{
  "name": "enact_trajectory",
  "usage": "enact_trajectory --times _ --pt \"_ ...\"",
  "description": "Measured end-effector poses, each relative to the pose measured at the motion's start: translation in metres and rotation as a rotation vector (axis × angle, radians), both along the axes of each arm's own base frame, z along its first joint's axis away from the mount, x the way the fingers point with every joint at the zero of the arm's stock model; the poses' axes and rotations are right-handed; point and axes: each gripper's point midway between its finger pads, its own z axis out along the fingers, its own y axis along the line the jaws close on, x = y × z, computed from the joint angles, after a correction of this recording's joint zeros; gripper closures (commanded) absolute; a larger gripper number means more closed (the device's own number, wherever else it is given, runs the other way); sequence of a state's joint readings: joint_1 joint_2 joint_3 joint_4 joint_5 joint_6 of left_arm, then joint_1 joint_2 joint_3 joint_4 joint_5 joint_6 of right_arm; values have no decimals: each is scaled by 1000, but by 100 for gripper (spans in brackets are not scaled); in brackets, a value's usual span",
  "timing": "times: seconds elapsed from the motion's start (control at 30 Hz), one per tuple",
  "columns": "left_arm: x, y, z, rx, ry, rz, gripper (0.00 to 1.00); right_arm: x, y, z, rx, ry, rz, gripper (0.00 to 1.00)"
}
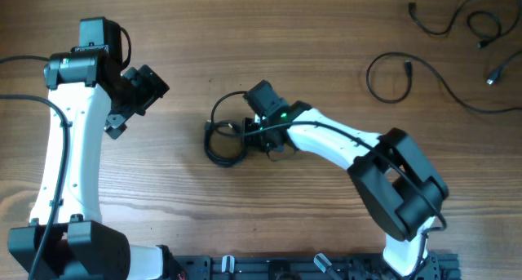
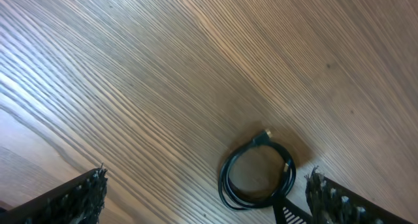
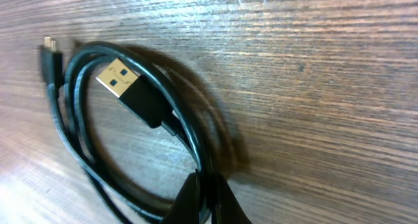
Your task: Untangle cables
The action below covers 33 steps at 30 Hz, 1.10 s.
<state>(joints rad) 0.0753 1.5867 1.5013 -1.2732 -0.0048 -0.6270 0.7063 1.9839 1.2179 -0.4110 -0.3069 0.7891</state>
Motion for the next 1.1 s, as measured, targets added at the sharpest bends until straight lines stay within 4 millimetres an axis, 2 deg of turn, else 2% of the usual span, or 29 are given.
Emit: enact_trajectory --times 0.03,0.07,0.1,0.13,0.23,0.3,0.33,0.53,0.6,0.67,0.77,0.8,0.87,0.93,1.0,1.1 --pt "0 -4 0 -23 -2 -11 0 5 -2 11 32 -6 1 96" --pt "1 -9 0 -45 -5 -33 0 14 -6 35 83 -39 -4 96" --pt "1 -16 1 -78 -9 -71 0 24 -9 71 150 -97 -10 96" --pt "2 -23 1 -112 -14 -108 0 29 -13 95 189 -143 -10 96" --pt "2 -47 6 -232 -42 -227 0 27 -18 175 314 -290 4 96" --pt "2 -61 11 -305 -64 -294 0 21 -20 204 362 -341 15 96" --pt "2 -69 14 -342 -76 -327 0 20 -20 212 375 -356 18 96" --pt "-2 -105 21 -421 -106 -499 0 19 -21 217 385 -368 16 96" --pt "-5 -119 21 -415 -109 -569 6 20 -19 219 393 -372 19 96" --pt "-4 -130 20 -381 -116 -625 7 19 -10 234 465 -399 59 96" --pt "-1 -116 11 -252 -82 -571 7 14 -5 247 517 -412 92 96" --pt "2 -97 4 -149 -52 -487 7 12 -9 255 532 -421 94 96" --pt "4 -79 0 -58 -28 -408 6 9 -20 264 531 -426 80 96" --pt "5 -69 -2 -12 -18 -357 6 9 -39 265 487 -424 30 96" --pt "5 -64 -2 3 -14 -321 4 10 -69 252 357 -404 -66 96" --pt "5 -60 -3 12 -10 -302 3 12 -126 215 60 -374 -233 95"
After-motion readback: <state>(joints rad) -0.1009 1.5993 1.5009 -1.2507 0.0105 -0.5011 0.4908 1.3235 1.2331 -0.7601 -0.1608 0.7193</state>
